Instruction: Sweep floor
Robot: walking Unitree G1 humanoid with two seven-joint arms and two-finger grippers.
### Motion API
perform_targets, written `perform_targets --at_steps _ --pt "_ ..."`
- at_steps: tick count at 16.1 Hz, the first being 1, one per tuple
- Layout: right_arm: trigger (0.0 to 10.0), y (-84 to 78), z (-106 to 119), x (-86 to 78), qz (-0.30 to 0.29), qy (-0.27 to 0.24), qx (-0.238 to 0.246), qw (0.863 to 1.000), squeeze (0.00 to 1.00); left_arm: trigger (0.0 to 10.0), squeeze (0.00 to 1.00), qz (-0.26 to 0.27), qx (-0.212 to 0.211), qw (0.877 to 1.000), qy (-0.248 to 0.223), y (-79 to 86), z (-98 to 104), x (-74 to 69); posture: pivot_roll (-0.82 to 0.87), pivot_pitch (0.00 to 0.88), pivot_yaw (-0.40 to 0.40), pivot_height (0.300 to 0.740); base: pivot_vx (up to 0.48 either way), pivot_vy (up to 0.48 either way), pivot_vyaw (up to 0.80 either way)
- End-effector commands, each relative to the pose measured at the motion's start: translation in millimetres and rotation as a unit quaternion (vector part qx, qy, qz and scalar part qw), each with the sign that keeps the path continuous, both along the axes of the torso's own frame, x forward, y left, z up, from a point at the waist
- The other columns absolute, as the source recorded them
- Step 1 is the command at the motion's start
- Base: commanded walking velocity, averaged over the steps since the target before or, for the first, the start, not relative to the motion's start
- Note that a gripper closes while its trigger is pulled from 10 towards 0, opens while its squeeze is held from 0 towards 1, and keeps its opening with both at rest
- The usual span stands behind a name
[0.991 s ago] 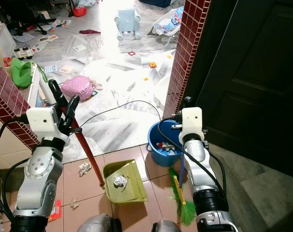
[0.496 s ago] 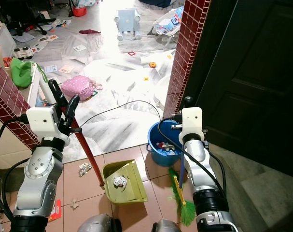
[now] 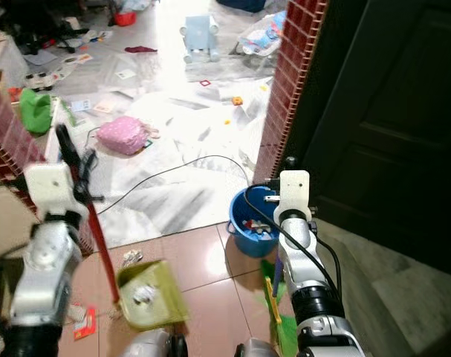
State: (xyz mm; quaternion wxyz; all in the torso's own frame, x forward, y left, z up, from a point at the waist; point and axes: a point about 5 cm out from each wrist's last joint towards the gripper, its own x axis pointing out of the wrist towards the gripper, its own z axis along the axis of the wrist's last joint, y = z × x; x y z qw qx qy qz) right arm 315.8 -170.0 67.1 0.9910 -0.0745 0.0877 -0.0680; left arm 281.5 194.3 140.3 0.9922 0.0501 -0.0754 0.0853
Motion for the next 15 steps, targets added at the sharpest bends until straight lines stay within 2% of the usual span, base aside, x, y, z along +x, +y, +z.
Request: perform_targets --at_steps 1,2,6,8,10,13,15 --pt "10.0 -10.3 -19 -8.2 -0.024 0.054 -0.011 0.998 0.0 10.0 0.0 -0.005 -0.007 0.996 -0.087 -4.8 44 5.9 0.0 0.0 0.016 0.74 0.0 0.0 0.0" --pt "10.0 -11.8 -21 -7.1 -0.027 0.054 -0.011 0.998 0.0 10.0 0.0 -0.006 -0.012 0.993 -0.119 -7.2 63 10.9 0.0 0.0 0.015 0.74 0.0 0.0 0.0" --pt "10.0 -10.5 -23 -8.0 -0.02 0.056 0.0 0.998 0.0 10.0 0.0 -0.006 -0.027 0.981 -0.191 -7.3 112 17.9 -0.01 0.0 0.014 0.74 0.0 0.0 0.0" --pt "10.0 -11.0 -24 -7.8 -0.021 0.055 -0.001 0.998 0.0 10.0 0.0 -0.011 -0.035 0.976 -0.215 -8.0 130 19.3 -0.01 0.0 0.015 0.74 0.0 0.0 0.0" --pt "10.0 -12.0 -27 -7.9 -0.024 0.062 0.005 0.998 0.0 10.0 0.0 -0.037 -0.046 0.971 -0.234 -16.0 143 21.4 0.0 0.0 0.018 0.74 0.0 0.0 0.0" --pt "10.0 -9.9 -26 -7.2 -0.021 0.057 0.011 0.998 0.0 10.0 0.0 -0.054 -0.057 0.967 -0.242 -23.6 151 22.6 -0.01 0.0 0.019 0.74 0.0 0.0 -0.8" --pt "10.0 -9.4 -26 -6.9 -0.018 0.057 0.009 0.998 0.0 10.0 0.0 -0.061 -0.06 0.966 -0.243 -26.9 151 23.3 -0.01 0.0 0.02 0.74 0.127 0.0 0.0"
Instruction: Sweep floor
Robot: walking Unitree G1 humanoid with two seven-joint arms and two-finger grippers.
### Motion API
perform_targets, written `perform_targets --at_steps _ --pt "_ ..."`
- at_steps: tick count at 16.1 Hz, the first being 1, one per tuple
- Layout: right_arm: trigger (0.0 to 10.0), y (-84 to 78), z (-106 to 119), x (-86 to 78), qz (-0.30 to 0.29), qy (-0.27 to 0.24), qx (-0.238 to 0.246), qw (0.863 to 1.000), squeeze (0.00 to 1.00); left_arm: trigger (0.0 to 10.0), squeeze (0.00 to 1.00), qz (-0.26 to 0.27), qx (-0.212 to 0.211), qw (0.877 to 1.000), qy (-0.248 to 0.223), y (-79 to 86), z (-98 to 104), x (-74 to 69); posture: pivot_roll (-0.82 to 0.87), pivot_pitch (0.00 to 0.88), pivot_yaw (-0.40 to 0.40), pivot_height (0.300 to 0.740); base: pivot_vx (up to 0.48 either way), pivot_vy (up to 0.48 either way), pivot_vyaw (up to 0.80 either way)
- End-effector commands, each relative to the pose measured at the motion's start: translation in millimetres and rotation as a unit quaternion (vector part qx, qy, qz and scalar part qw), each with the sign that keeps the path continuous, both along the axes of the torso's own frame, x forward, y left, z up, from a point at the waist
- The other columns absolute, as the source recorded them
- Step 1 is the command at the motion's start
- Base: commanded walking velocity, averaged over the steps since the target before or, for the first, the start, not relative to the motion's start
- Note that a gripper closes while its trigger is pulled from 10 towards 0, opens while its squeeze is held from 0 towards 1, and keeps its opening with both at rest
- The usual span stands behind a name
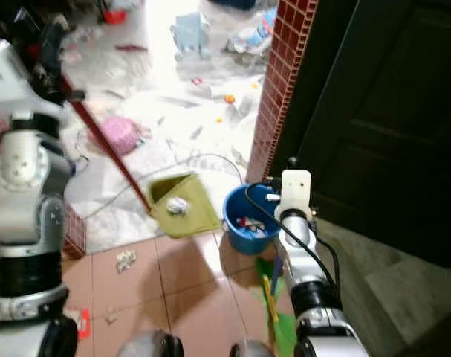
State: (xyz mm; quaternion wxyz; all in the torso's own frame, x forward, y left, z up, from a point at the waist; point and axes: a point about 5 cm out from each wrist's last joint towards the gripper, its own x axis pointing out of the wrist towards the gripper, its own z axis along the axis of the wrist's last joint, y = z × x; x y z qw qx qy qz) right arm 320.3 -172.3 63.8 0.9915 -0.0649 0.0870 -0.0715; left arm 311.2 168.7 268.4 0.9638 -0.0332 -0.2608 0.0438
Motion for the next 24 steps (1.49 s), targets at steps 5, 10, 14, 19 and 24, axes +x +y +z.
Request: perform_targets --at_steps 5,10,14,19,24 --pt "10.0 -6.6 -23 -11.1 -0.011 0.057 0.002 0.998 0.0 10.0 0.0 -0.01 -0.008 0.998 -0.065 -4.6 30 -5.7 -0.01 0.0 0.02 0.74 0.292 0.0 0.0" --pt "10.0 -5.3 -24 -11.6 -0.008 0.058 0.002 0.998 0.0 10.0 0.0 -0.031 -0.008 0.998 -0.06 -14.9 26 -4.7 -0.01 0.0 0.023 0.74 0.324 0.0 0.0" --pt "10.0 -5.5 -25 -12.2 -0.01 0.062 0.005 0.998 0.0 10.0 0.0 -0.06 -0.005 0.997 -0.043 -26.3 16 -4.5 -0.01 0.0 0.023 0.74 0.366 -0.209 -0.34" --pt "10.0 -6.0 -25 -12.1 -0.008 0.061 0.003 0.998 0.0 10.0 0.0 -0.059 -0.005 0.998 -0.032 -26.4 10 -6.7 -0.01 0.0 0.019 0.74 0.065 -0.061 -0.16" --pt "10.0 -9.8 -27 -13.8 -0.01 0.069 0.002 0.998 0.0 10.0 0.0 -0.036 0.054 0.997 -0.047 -25.2 8 -5.8 -0.02 0.0 0.016 0.74 0.0 0.0 0.0"
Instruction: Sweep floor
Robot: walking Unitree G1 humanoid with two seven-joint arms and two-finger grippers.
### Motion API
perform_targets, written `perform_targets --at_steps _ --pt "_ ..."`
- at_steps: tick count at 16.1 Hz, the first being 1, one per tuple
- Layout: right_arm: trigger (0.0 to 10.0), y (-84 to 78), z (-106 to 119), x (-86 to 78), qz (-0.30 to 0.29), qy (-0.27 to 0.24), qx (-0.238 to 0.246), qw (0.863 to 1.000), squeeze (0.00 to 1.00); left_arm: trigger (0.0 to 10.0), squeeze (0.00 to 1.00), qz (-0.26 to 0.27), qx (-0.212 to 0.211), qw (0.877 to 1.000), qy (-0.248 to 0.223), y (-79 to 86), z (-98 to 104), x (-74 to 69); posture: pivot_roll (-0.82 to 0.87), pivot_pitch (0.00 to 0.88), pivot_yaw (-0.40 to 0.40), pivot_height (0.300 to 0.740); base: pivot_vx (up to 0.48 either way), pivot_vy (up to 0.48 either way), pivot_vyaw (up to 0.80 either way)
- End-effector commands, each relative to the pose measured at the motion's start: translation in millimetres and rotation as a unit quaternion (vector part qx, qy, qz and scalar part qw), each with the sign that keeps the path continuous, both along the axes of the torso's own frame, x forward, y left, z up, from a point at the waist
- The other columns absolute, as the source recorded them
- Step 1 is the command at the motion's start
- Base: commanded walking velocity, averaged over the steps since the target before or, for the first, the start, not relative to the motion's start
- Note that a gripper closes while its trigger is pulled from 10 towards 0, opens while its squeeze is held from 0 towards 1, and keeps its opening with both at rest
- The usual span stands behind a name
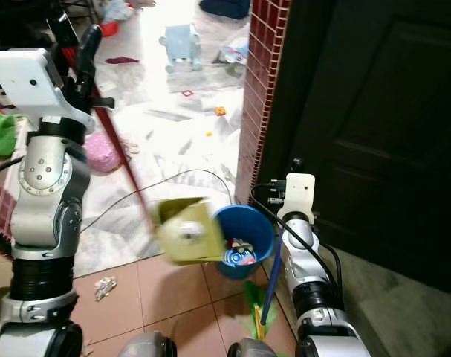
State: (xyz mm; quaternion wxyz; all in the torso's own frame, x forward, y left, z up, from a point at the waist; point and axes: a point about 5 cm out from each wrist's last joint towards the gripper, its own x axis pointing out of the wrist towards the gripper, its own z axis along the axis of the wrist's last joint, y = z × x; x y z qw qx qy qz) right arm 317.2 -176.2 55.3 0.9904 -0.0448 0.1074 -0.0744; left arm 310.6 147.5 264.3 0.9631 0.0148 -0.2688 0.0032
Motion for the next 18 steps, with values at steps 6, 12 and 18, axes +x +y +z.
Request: perform_targets --at_steps 6,12,18 --pt "10.0 -9.2 -18 -11.8 -0.005 0.052 -0.022 0.998 0.0 10.0 0.0 -0.01 0.004 0.999 -0.045 -22.1 -2 0.2 -0.04 0.002 0.013 0.74 0.0 0.0 0.0" --pt "10.0 -16.0 -20 -19.2 -0.017 0.053 -0.025 0.998 0.0 10.0 0.0 -0.015 0.031 0.991 -0.131 -37.6 40 18.8 -0.08 0.015 0.037 0.74 0.0 0.0 0.0" --pt "10.0 -9.7 -19 -20.0 -0.014 0.051 -0.02 0.998 0.0 10.0 0.0 -0.044 0.028 0.989 -0.14 -54.1 38 19.9 -0.08 0.03 0.042 0.74 0.0 0.0 0.0"
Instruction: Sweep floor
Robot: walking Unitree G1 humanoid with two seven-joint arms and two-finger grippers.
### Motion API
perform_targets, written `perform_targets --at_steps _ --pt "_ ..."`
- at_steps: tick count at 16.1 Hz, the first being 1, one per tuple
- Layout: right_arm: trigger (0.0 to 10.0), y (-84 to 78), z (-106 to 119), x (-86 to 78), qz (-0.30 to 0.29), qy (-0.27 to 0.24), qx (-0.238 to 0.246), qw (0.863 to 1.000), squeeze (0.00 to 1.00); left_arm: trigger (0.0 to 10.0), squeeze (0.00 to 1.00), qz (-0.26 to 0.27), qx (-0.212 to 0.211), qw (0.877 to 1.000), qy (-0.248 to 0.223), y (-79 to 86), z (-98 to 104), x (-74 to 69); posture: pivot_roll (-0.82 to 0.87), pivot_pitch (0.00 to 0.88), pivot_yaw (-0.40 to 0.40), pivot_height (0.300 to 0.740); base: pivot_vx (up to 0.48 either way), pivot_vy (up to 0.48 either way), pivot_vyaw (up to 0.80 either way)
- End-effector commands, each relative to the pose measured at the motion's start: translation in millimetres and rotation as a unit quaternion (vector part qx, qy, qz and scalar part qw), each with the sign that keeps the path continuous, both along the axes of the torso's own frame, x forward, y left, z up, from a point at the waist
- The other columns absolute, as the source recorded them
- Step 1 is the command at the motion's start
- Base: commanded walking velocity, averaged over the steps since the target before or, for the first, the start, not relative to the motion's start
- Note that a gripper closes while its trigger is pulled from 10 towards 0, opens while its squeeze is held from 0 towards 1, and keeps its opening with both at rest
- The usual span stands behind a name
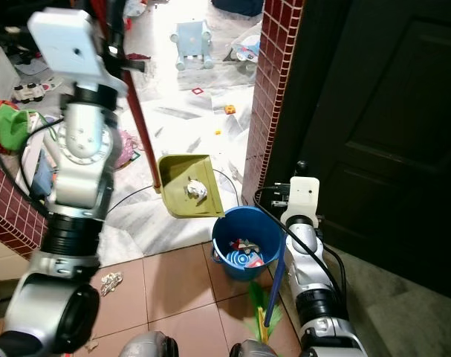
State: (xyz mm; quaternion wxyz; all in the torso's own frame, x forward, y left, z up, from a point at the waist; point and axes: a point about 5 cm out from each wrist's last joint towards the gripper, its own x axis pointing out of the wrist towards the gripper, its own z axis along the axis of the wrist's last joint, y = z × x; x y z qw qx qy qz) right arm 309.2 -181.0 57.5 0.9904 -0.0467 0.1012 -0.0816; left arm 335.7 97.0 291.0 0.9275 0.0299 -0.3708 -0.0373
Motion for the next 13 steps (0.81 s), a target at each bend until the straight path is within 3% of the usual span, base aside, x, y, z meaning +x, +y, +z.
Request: perform_targets --at_steps 1,4,8,10,12,13 --pt "10.0 -5.1 -19 -12.0 -0.009 0.051 -0.017 0.998 0.0 10.0 0.0 -0.027 0.005 0.999 -0.038 -11.7 6 -8.4 -0.09 0.041 0.041 0.74 0.0 0.0 0.0" --pt "10.0 -7.6 -6 -16.9 -0.008 0.024 -0.024 0.999 0.0 10.0 0.0 -0.094 -0.006 0.995 -0.015 -45.3 -25 -15.8 -0.19 0.111 0.032 0.74 0.0 0.0 0.0" --pt "10.0 -20.0 6 -26.2 -0.029 0.0 -0.023 0.999 0.0 10.0 0.0 -0.166 0.059 0.984 -0.022 -93.6 -52 -28.9 -0.22 0.129 0.055 0.74 0.0 0.0 0.0" --pt "10.0 -20.8 9 -26.8 -0.033 -0.005 -0.022 0.999 0.0 10.0 0.0 -0.204 0.086 0.975 -0.018 -107.4 -64 -36.9 -0.21 0.129 0.064 0.74 0.0 0.0 0.0" --pt "10.0 -18.1 9 -28.4 -0.03 -0.005 -0.021 0.999 0.0 10.0 0.0 -0.255 0.125 0.959 -0.024 -122.5 -70 -46.5 -0.21 0.125 0.065 0.74 0.0 0.0 0.0" --pt "10.0 -15.8 9 -26.9 -0.026 -0.006 -0.018 0.999 0.0 10.0 0.0 -0.304 0.165 0.938 -0.039 -136.2 -71 -56.2 -0.18 0.11 0.065 0.74 0.0 0.0 0.0"
